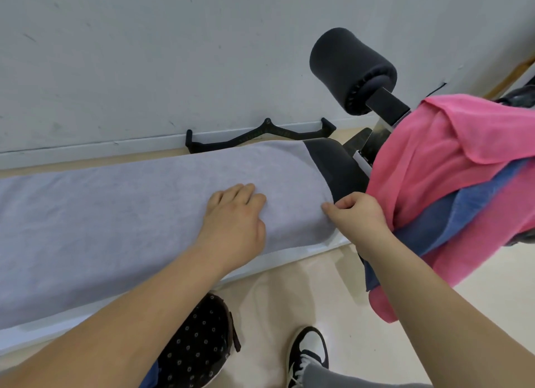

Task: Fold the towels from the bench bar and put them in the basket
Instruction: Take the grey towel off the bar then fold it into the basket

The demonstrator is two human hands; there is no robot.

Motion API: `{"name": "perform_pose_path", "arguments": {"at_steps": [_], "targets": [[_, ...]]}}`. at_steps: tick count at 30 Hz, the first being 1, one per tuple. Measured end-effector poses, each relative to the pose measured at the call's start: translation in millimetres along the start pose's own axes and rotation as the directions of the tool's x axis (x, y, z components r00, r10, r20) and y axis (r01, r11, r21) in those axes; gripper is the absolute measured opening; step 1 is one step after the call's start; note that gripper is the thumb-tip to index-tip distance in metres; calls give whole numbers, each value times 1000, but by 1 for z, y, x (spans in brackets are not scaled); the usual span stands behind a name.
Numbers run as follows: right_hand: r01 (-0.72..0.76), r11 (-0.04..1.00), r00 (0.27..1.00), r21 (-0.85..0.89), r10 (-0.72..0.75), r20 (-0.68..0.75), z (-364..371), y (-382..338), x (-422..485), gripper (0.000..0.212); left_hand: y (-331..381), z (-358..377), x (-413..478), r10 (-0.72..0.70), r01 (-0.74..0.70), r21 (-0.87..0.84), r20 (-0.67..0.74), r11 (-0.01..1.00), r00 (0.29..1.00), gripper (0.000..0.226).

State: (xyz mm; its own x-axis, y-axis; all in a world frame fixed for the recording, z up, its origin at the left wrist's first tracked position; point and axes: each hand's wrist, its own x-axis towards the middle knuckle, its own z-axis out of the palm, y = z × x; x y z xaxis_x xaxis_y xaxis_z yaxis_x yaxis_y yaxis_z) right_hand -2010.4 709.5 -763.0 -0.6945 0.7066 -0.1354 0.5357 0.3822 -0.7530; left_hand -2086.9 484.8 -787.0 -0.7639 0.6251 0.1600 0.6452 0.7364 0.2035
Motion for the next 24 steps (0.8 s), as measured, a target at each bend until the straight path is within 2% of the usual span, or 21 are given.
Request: {"name": "perform_pose_path", "arguments": {"at_steps": [2, 4, 6, 8, 9, 11, 13, 15, 18, 19, 22, 24], "targets": [[54, 996, 998, 69, -52, -23, 0, -4, -1, 16, 1, -1, 1, -22, 22, -20, 20, 1000, 1000, 55], [177, 983, 984, 47, -174, -47, 1, -14, -3, 15, 1, -5, 2, -40, 43, -51, 61, 998, 997, 59], [230, 973, 973, 11, -230, -17, 5, -24, -4, 11, 0, -7, 2, -47, 53, -82, 73, 995, 996, 63], [204, 978, 979, -42, -204, 11, 8, -27, -3, 9, -2, -7, 2, -42, 49, -108, 70, 993, 997, 63], [174, 982, 985, -74, -174, 11, 8, -27, -2, 16, -3, -7, 1, -38, 45, -114, 65, 992, 997, 62], [49, 999, 998, 14, -50, 28, 5, -26, 2, 29, -5, -6, 0, -31, 38, -122, 59, 992, 998, 59], [-80, 991, 990, 109, 66, 127, 3, -21, 2, 25, -6, -5, -1, -26, 34, -128, 61, 991, 998, 58], [-25, 1000, 988, -19, 27, 151, 3, -17, 1, 16, -6, -5, 0, -27, 35, -124, 65, 992, 998, 58], [91, 975, 989, -204, -65, 131, 3, -13, -2, 36, -4, -5, 2, -36, 43, -117, 57, 992, 998, 60], [109, 967, 990, -230, -85, 113, 2, -12, -3, 35, -3, -4, 2, -41, 47, -110, 56, 993, 998, 60], [164, 944, 986, -285, -151, 67, 1, -7, -3, 12, -3, 0, 2, -36, 39, -95, 34, 995, 999, 58], [173, 940, 985, -293, -167, 43, 0, -4, -2, 11, -3, 3, 2, -33, 33, -101, 5, 994, 999, 56]]}}
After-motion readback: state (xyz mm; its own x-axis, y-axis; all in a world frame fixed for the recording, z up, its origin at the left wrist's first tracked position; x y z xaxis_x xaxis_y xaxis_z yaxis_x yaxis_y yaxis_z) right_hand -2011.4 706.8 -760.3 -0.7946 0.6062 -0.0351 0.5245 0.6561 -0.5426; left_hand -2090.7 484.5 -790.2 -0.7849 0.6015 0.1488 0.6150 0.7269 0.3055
